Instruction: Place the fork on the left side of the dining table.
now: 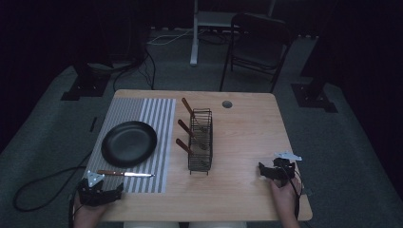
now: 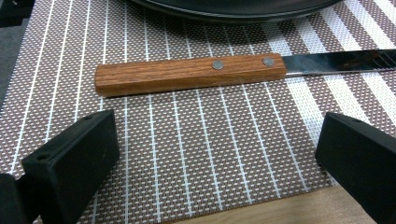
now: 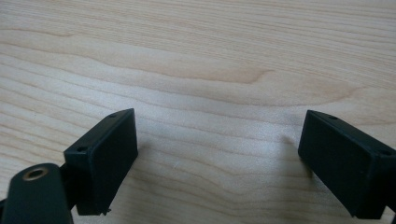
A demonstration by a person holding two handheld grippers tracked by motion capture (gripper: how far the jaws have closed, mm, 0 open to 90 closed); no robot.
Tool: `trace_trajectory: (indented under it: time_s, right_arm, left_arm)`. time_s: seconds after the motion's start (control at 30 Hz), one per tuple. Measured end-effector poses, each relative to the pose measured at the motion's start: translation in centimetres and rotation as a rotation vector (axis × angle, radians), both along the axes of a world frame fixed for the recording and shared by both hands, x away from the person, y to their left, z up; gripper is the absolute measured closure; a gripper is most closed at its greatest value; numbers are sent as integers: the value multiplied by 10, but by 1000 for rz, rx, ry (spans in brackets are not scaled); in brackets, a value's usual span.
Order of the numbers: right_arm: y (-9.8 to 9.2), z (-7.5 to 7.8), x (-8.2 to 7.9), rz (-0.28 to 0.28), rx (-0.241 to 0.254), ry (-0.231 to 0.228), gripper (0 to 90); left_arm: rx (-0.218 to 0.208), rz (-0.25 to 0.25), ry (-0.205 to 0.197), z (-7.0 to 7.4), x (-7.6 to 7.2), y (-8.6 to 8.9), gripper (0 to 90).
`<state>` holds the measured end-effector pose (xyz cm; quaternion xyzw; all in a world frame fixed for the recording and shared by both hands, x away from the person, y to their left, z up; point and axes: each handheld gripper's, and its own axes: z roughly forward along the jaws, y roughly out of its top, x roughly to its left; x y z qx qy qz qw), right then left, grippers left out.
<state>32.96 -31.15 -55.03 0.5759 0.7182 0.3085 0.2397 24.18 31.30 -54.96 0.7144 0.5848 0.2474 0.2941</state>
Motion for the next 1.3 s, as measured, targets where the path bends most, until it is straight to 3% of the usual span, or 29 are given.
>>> trace_trajectory:
  time_s: [0.43, 0.73, 0.87, 1.03, 1.3]
  right_arm:
    - [0, 0, 0, 0, 0, 0, 115]
    - [0, 0, -1, -5, 2, -1, 115]
    - [0, 0, -1, -5, 2, -1, 115]
    - [0, 0, -1, -5, 2, -1, 115]
    - [0, 0, -1, -5, 2, -1, 115]
  left_arm:
    - [1, -1, 1, 0, 0, 0, 0]
    - [13, -13, 44, 5, 4, -2, 24]
    - [37, -26, 60, 8, 3, -3, 24]
    - [19, -56, 77, 11, 4, -4, 25]
    - [-18, -101, 57, 25, 11, -17, 43]
